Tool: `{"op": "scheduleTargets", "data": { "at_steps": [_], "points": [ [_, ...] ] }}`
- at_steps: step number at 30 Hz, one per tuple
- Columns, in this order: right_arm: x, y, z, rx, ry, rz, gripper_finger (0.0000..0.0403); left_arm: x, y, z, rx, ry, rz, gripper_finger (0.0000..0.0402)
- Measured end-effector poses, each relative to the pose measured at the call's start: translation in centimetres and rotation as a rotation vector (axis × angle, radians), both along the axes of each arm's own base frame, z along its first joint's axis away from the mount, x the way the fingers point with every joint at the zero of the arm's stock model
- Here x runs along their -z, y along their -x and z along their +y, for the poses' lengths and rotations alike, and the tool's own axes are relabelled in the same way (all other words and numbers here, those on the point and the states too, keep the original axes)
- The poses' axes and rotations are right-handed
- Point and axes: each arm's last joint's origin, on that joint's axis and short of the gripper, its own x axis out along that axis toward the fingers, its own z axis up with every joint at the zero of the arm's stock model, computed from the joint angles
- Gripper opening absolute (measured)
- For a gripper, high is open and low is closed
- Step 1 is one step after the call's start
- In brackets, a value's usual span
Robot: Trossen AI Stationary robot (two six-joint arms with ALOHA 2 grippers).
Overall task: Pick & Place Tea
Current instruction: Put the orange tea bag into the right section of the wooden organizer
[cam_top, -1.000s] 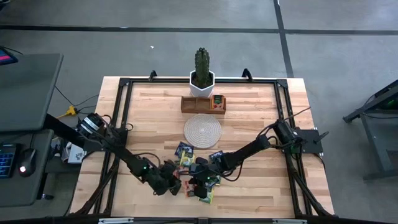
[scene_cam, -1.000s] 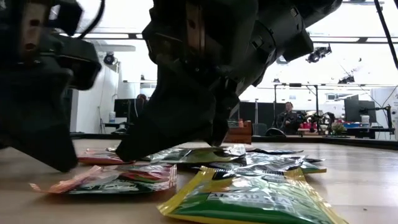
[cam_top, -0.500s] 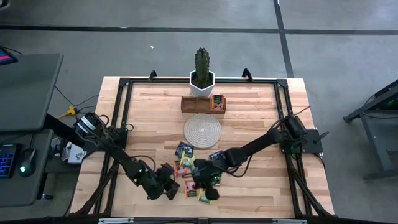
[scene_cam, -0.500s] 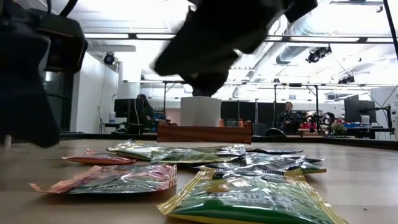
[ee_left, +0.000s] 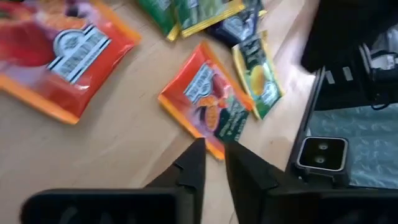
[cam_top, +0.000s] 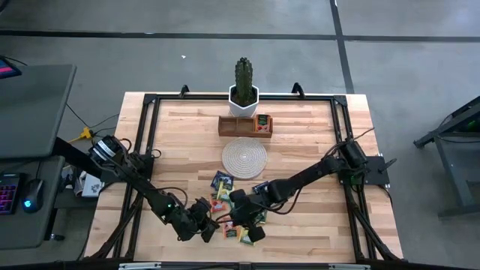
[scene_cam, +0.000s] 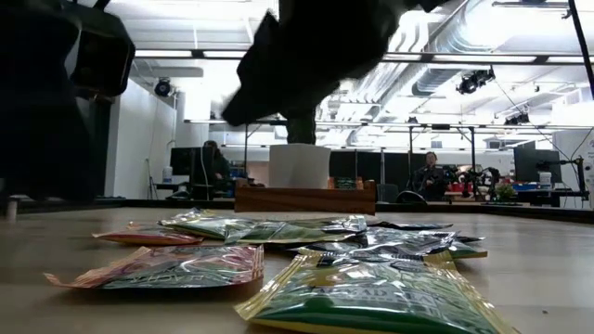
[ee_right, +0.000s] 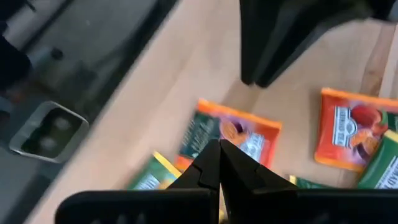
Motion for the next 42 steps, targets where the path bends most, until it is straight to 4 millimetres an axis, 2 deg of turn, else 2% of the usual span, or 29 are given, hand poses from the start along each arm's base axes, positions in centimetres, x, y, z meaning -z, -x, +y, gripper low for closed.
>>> {"op": "scheduleTargets", "data": {
  "at_steps": [4,8,14,19,26,34,42],
  "points": [
    [1.1,-0.4,0.1,-0.033,0.071,0.046,0.0000,-0.1,-0.1,0.0,-0.016,-0.010,-0.024,0.0119],
    [0.7,-0.7,0.2,-0.034,0.074,0.027,0.0000,-0.2,0.0,-0.2,-0.013,-0.002,-0.026,0.0167],
    [0.8,-0.7,-0.1,-0.053,0.095,0.031,0.0000,-0.1,0.3,-0.4,-0.019,0.015,-0.018,0.0207],
    [0.8,-0.9,-0.3,-0.061,0.096,0.015,0.0000,-0.1,0.4,-0.6,-0.014,0.030,-0.008,0.0211],
    [2.6,-1.1,-0.3,-0.069,0.104,0.054,0.0000,-0.1,0.4,-0.6,-0.009,0.035,-0.002,0.0211],
    [3.6,-1.4,-0.5,-0.065,0.097,0.067,0.0000,0.3,1.0,-1.1,-0.004,0.047,0.017,0.0211],
    [5.6,-1.8,-0.5,-0.031,0.043,0.122,0.0000,0.2,1.1,-1.3,-0.006,0.055,0.014,0.0211]
  ]
}}
